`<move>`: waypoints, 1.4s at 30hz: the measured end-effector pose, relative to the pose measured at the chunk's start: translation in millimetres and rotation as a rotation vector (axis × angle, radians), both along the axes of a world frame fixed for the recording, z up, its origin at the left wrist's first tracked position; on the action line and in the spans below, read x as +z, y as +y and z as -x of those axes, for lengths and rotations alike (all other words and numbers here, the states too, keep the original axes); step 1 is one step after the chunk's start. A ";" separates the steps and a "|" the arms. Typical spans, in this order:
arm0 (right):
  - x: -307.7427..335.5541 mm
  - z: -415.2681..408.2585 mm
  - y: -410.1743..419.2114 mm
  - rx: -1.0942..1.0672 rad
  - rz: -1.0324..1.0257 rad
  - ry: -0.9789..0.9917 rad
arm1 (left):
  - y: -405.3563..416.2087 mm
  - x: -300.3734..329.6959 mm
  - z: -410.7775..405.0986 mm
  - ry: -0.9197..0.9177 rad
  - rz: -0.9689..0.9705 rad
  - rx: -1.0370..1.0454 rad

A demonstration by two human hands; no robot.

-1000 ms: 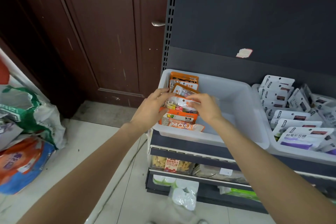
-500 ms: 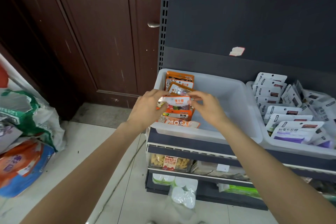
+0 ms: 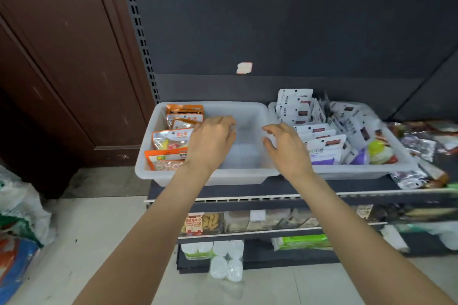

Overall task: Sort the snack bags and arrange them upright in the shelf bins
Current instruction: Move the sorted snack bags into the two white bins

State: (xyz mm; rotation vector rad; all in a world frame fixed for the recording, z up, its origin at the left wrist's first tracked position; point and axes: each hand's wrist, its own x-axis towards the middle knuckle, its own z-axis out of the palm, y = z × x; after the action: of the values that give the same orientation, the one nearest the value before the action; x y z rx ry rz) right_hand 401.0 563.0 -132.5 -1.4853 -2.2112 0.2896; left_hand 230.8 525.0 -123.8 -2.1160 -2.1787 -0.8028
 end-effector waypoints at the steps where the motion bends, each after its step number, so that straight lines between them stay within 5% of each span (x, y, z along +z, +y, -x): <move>1: 1.6 -17.9 -0.7 -0.020 -0.014 -0.028 | 2.9 0.6 -17.2 0.007 -0.007 -0.018; 10: 4.0 -247.5 -6.6 -0.132 0.087 -0.233 | 31.0 -8.3 -244.3 0.043 0.141 -0.232; 23: -8.6 -540.0 35.2 -0.476 0.218 -0.221 | 105.5 -33.3 -547.9 0.081 0.219 -0.594; 34: -37.3 -689.8 178.0 -0.466 0.306 -0.180 | 249.9 -50.3 -680.7 -0.119 0.306 -0.409; 42: -77.7 -742.9 281.1 -0.332 0.346 -0.127 | 325.8 -86.9 -721.0 -0.067 0.352 -0.251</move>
State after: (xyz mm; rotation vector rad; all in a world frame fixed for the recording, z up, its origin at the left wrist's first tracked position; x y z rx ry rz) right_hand 1143.9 844.2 -210.2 -2.0760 -2.0341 0.4979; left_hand 951.8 850.8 -210.7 -2.6045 -2.2581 -0.5338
